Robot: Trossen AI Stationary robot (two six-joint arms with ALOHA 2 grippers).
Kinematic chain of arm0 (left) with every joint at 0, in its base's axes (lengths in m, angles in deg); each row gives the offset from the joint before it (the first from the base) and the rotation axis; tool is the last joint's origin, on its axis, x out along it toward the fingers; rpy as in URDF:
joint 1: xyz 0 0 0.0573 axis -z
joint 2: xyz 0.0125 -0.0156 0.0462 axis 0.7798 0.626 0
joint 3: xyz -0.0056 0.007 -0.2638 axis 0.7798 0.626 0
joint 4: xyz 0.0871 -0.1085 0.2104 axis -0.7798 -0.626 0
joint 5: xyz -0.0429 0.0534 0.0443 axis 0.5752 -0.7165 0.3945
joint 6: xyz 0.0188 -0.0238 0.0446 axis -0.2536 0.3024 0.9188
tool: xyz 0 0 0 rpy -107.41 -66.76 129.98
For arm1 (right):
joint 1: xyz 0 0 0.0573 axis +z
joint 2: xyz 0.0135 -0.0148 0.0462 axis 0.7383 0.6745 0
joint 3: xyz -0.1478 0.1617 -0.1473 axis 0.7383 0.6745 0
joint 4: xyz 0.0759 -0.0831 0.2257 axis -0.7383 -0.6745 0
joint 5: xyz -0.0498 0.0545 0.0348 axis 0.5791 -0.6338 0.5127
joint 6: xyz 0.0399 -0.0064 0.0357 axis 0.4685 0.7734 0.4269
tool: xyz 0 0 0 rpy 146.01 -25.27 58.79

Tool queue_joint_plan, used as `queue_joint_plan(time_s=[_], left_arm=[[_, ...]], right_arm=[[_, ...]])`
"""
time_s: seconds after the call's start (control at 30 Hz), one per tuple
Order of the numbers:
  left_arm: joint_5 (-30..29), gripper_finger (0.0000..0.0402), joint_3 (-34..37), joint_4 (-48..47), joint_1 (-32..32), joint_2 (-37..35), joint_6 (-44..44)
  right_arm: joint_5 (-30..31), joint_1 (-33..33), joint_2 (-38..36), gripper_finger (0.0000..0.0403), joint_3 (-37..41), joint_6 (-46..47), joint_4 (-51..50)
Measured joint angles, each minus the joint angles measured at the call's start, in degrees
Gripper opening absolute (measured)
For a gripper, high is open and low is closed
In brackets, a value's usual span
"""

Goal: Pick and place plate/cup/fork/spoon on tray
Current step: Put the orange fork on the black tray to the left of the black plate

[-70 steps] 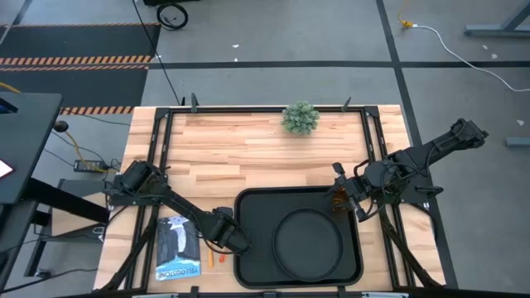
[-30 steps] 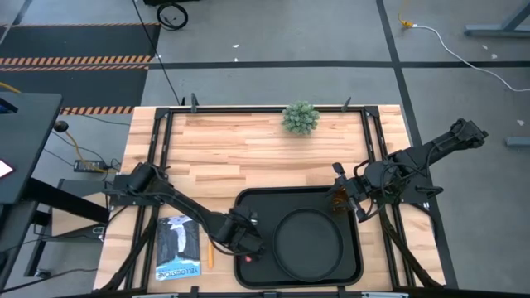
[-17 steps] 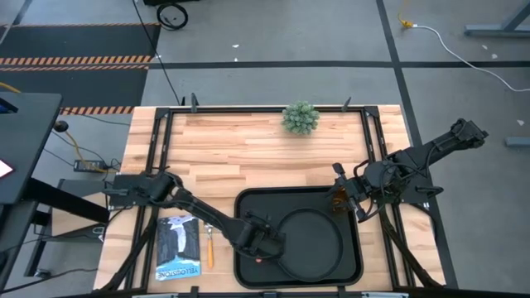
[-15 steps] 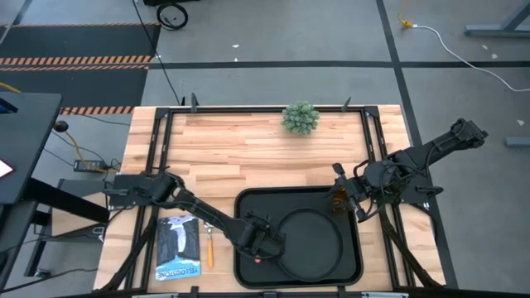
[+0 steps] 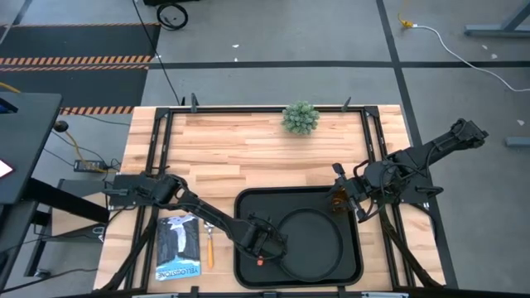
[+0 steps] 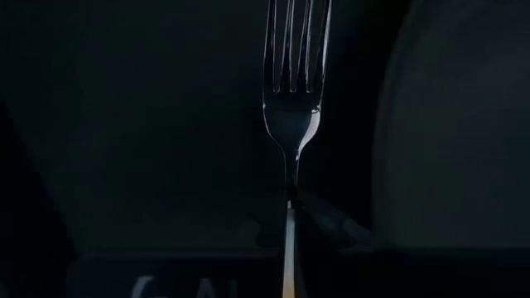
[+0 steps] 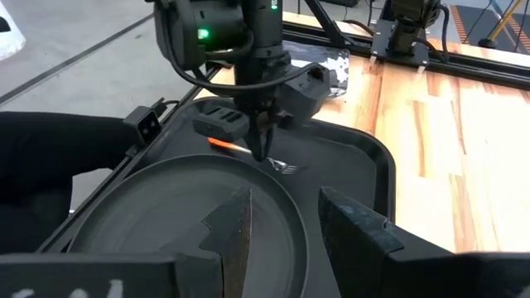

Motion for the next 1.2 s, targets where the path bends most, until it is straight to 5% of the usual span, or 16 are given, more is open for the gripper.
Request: queue_joint_plan(time_s=[0.83,1.2], left_arm=[[7.68,0.0025,0.02,1.04,-2.19,1.68,-8.09],[7.17,0.0088,-0.09,1.22,-2.19,1.68,-8.20]], right_arm=[[-0.96,1.35,2.08,0.0148,0.00,-1.44,0.31],[-0.95,2.98,4.39,0.0148,0.00,-2.40,0.38]])
